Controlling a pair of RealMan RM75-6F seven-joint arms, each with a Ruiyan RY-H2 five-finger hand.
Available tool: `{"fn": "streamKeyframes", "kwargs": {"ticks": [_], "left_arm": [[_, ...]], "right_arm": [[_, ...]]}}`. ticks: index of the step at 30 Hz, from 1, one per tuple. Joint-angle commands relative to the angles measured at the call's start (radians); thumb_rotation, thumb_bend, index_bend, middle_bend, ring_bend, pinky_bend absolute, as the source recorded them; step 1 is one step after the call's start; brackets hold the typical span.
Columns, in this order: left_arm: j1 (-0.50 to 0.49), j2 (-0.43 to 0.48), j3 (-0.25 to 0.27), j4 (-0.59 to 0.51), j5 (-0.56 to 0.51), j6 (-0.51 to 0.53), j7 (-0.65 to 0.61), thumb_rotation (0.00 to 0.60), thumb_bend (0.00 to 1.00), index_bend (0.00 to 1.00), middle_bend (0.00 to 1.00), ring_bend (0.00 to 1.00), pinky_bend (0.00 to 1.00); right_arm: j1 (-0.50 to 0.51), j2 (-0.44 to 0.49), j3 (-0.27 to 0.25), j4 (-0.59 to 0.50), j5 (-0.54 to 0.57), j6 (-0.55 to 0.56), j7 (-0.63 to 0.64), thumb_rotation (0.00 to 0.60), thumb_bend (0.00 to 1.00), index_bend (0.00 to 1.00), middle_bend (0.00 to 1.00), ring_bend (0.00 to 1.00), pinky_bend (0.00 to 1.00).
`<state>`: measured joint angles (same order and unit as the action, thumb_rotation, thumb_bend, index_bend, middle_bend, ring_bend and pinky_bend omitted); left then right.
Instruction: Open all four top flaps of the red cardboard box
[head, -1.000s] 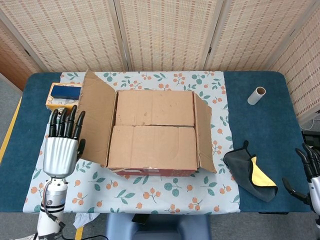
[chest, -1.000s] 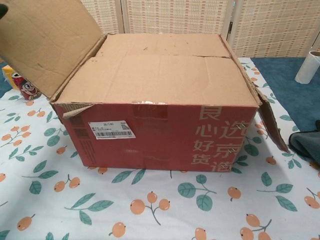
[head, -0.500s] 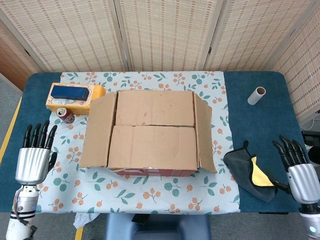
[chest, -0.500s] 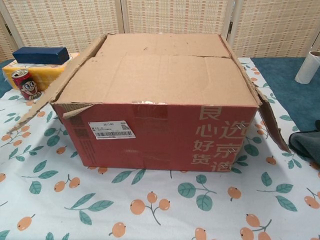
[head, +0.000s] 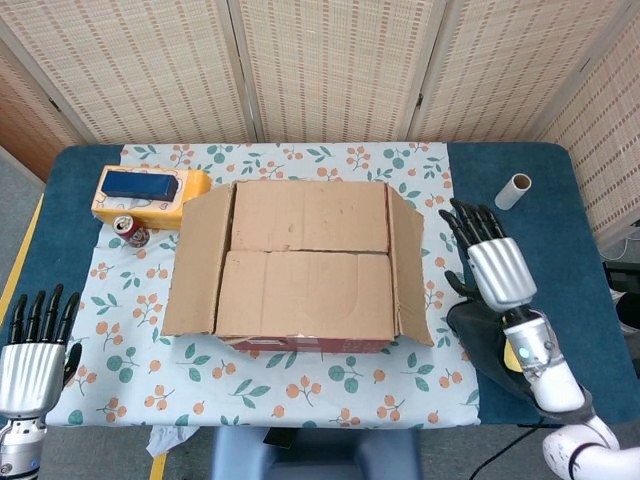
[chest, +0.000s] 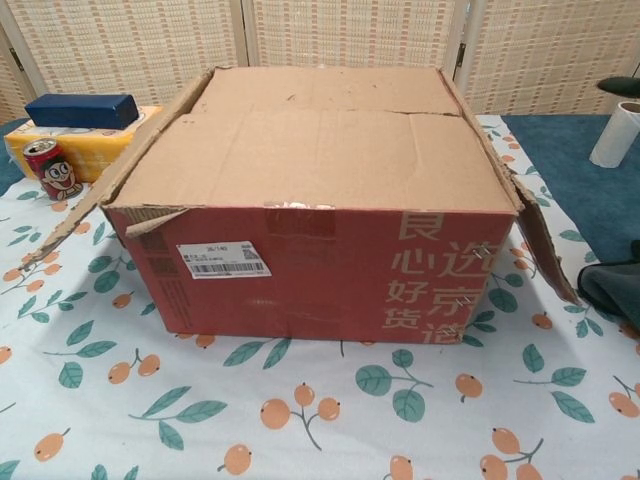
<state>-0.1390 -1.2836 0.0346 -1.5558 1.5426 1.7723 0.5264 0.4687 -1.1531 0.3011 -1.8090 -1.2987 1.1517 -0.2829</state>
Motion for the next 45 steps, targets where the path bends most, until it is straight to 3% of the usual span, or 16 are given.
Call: {"fn": "streamKeyframes", "kwargs": {"ticks": [1, 11, 28, 35, 45], "left_arm": [[0.023, -0.009, -0.01, 0.034, -0.007, 0.004, -0.055, 0.6, 0.44, 0.0, 0.0, 0.0, 0.0], [0.052, -0.023, -0.063, 0.11, -0.064, -0.026, -0.188, 0.6, 0.44, 0.0, 0.0, 0.0, 0.0], [0.073, 0.001, -0.106, 0.11, -0.067, -0.043, -0.274, 0.6, 0.44, 0.0, 0.0, 0.0, 0.0], [0.074, 0.009, -0.124, 0.116, -0.071, -0.056, -0.311, 0.6, 0.44, 0.0, 0.0, 0.0, 0.0], [0.078, 0.021, -0.147, 0.125, -0.077, -0.065, -0.373, 0.6, 0.44, 0.0, 0.0, 0.0, 0.0]], "right_arm": [[0.124, -0.096, 0.057, 0.043, 0.142, -0.101, -0.105, 0.6, 0.37, 0.0, 0.0, 0.0, 0.0], [0.267, -0.236, 0.052, 0.139, 0.261, -0.127, -0.247, 0.6, 0.37, 0.0, 0.0, 0.0, 0.0], [0.352, -0.339, 0.018, 0.253, 0.315, -0.129, -0.271, 0.6, 0.36, 0.0, 0.0, 0.0, 0.0], [0.421, -0.41, 0.054, 0.391, 0.346, -0.156, -0.247, 0.6, 0.36, 0.0, 0.0, 0.0, 0.0], [0.468, -0.414, 0.104, 0.425, 0.334, -0.146, -0.191, 0.6, 0.37, 0.0, 0.0, 0.0, 0.0]]}}
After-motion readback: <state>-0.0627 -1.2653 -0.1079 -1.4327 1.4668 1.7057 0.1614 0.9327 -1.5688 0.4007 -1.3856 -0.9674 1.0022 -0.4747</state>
